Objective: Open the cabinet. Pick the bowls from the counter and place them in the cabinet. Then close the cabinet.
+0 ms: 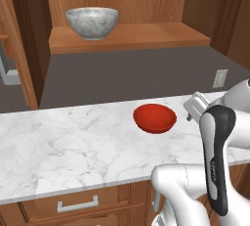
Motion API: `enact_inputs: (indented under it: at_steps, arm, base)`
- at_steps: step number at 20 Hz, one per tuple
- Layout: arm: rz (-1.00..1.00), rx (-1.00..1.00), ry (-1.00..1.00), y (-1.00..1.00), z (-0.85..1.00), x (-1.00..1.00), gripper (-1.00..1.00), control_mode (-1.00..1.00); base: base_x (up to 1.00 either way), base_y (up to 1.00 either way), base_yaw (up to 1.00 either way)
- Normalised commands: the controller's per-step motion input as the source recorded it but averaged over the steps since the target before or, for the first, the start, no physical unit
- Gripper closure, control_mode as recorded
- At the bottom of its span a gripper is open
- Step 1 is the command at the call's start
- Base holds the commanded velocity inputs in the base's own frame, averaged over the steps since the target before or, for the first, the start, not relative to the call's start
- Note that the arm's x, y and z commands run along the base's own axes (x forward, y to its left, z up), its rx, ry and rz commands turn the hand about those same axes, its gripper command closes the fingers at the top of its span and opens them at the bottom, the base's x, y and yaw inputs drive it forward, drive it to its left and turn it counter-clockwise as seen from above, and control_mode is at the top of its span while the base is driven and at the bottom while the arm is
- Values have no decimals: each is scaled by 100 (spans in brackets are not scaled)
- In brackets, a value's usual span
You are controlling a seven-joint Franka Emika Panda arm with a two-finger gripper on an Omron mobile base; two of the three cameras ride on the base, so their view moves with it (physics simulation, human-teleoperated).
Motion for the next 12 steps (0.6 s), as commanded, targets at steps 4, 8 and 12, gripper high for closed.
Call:
enact_inputs:
  at_steps: [4,8,12]
  arm:
    - [0,0,0,0,-26,27,-100,-100]
    - [0,0,0,0,-25,28,-100,-100]
    - [0,0,0,-6,-20,23,-100,-100]
  base:
    - [0,0,0]
    - [0,0,0]
    - [0,0,0]
